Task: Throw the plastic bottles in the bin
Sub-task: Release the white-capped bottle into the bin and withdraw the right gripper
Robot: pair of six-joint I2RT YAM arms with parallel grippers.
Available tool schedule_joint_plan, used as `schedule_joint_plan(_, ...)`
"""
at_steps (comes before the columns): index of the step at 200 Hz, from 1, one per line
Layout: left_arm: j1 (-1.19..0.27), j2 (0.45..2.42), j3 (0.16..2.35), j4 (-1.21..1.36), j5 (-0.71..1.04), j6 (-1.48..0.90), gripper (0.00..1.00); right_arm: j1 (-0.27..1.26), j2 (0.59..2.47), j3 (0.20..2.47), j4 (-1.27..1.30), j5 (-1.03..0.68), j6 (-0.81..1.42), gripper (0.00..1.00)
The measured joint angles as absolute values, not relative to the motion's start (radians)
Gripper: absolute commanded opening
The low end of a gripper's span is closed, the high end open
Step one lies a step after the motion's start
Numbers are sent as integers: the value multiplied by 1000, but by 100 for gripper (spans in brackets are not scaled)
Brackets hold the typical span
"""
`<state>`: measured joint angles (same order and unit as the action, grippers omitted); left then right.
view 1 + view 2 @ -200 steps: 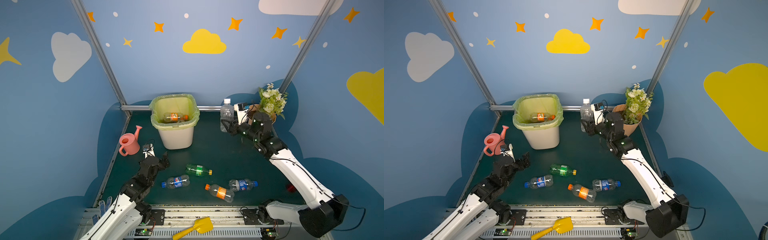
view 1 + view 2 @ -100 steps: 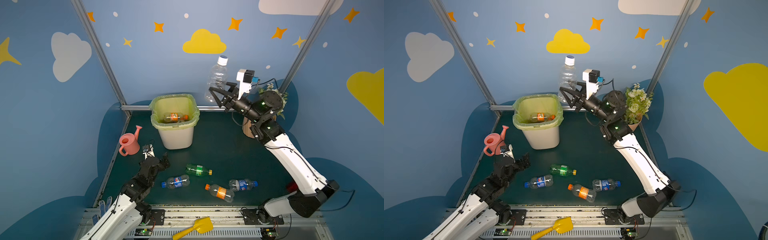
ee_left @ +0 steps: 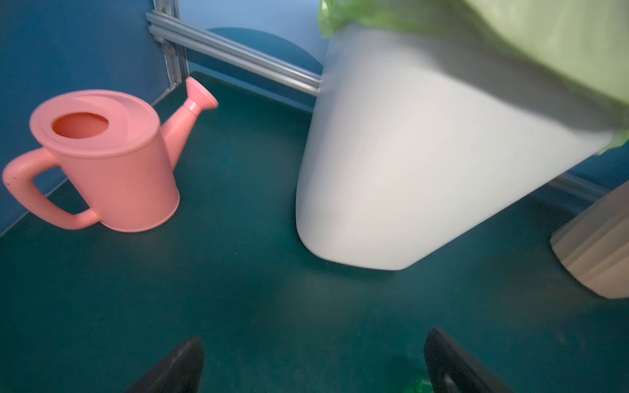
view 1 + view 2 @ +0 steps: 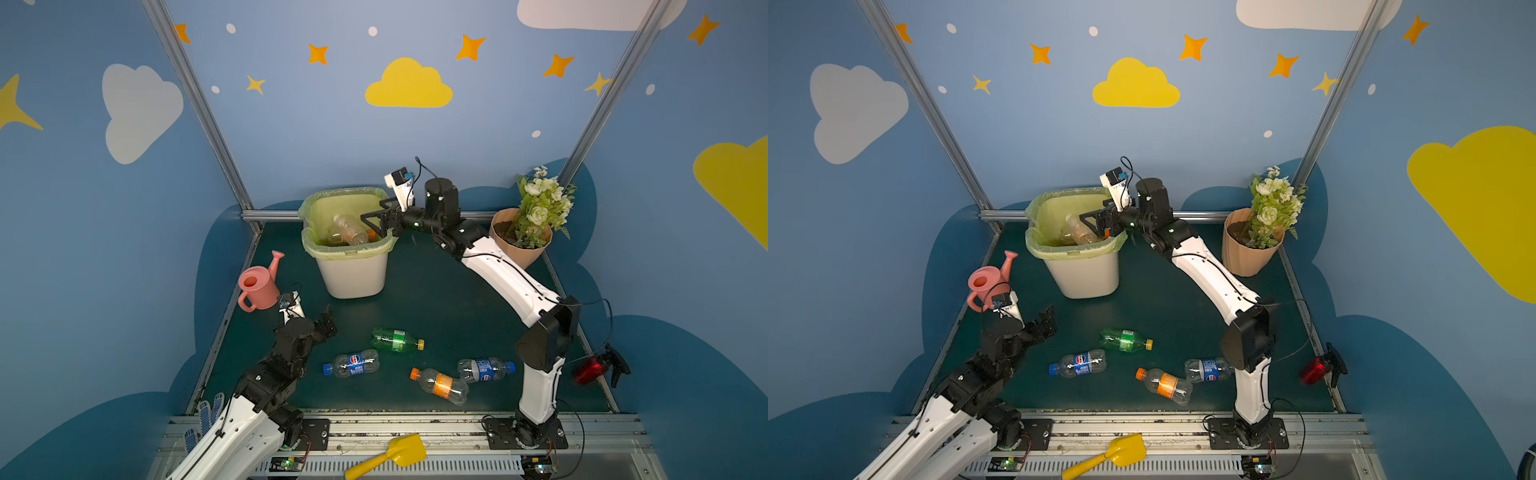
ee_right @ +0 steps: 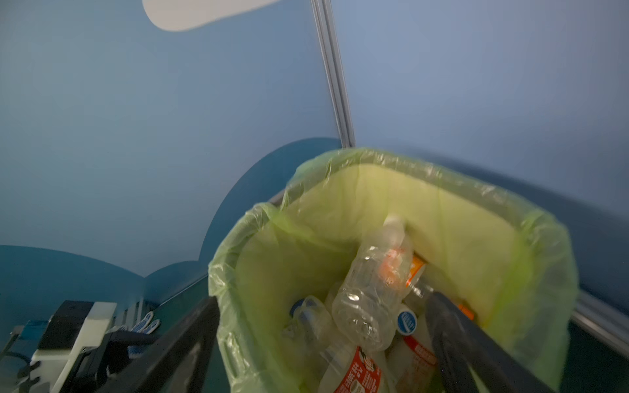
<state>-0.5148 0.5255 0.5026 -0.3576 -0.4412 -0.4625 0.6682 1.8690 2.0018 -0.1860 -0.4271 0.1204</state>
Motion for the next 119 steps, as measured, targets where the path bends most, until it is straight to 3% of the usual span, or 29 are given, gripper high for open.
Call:
schedule_joint_plan(63, -657, 507, 580, -410, -542, -577, 100, 599, 1263, 1599, -35, -249, 0, 97)
schedule_joint_plan(119, -888, 561, 635, -593, -693, -878, 100, 480, 1160, 1073, -51, -109, 19, 97)
